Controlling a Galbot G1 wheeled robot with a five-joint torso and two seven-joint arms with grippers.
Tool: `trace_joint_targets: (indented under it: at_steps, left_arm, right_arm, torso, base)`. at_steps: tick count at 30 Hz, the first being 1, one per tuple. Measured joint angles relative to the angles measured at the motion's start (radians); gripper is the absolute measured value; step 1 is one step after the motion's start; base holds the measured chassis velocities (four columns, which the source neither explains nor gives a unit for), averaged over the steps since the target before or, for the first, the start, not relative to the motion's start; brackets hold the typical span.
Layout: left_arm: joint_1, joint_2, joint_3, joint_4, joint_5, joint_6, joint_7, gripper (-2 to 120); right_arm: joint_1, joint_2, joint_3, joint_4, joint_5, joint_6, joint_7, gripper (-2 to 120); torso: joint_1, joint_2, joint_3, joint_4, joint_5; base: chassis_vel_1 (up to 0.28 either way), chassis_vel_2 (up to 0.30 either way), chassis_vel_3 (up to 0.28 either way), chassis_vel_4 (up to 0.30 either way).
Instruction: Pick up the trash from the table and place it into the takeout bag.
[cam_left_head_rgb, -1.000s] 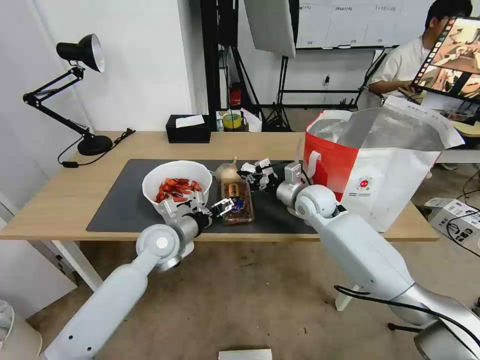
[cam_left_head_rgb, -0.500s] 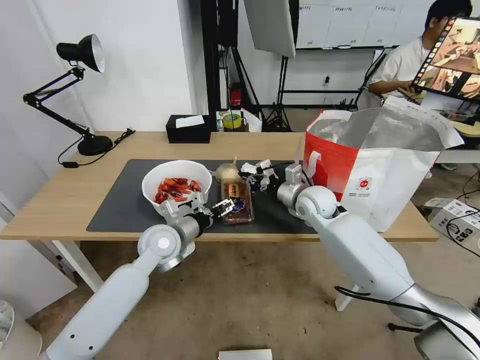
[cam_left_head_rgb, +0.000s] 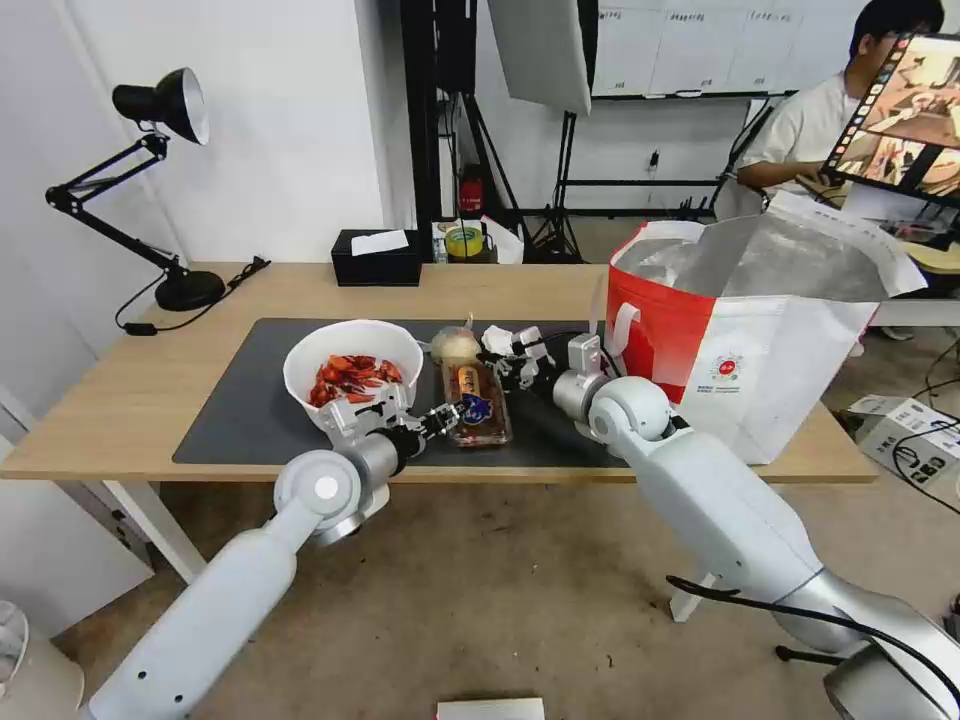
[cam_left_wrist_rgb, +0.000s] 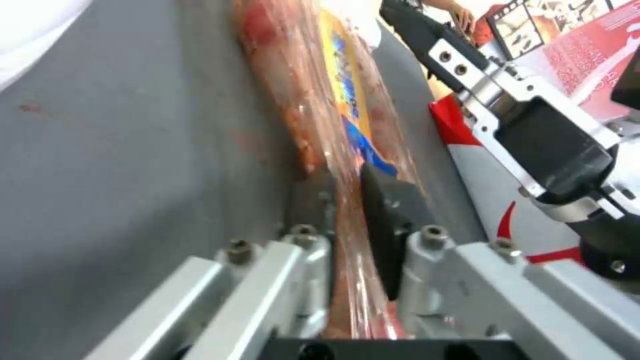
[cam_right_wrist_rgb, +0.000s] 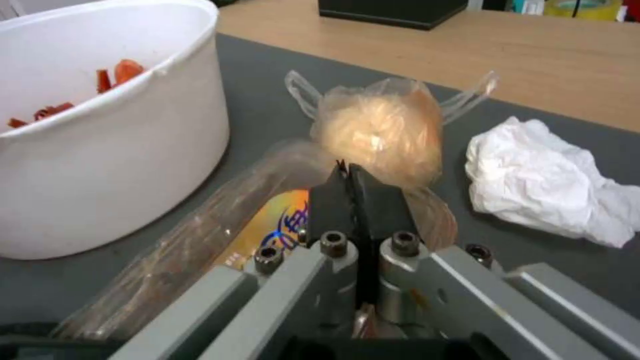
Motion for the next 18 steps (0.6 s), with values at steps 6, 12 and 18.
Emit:
trace_joint_targets:
  at_steps: [6, 12, 18]
  left_arm:
    - [0.007, -0.001, 0.003, -0.004, 0.011, -0.010, 0.000, 0]
    - [0.009, 0.005, 0.005, -0.008, 0.013, -0.012, 0.000, 0]
    - [0.007, 0.012, 0.005, -0.016, 0.013, -0.013, 0.001, 0]
  right_arm:
    - [-0.007, -0.001, 0.005, 0.000, 0.008, -0.002, 0.000, 0]
    - [-0.009, -0.001, 0.006, 0.003, 0.009, -0.003, 0.000, 0]
    - [-0.009, -0.003, 0.009, 0.011, 0.014, -0.004, 0.001, 0]
  torso:
    - [0.000, 0.000, 0.000, 0.0000, 0.0000]
    - [0.000, 0.000, 0.000, 0.0000, 0.0000]
    - [0.000, 0.000, 0.000, 0.0000, 0.0000]
  base:
    - [0.000, 0.000, 0.000, 0.000]
    - [0.000, 0.000, 0.000, 0.000]
    - [0.000, 0.000, 0.000, 0.000]
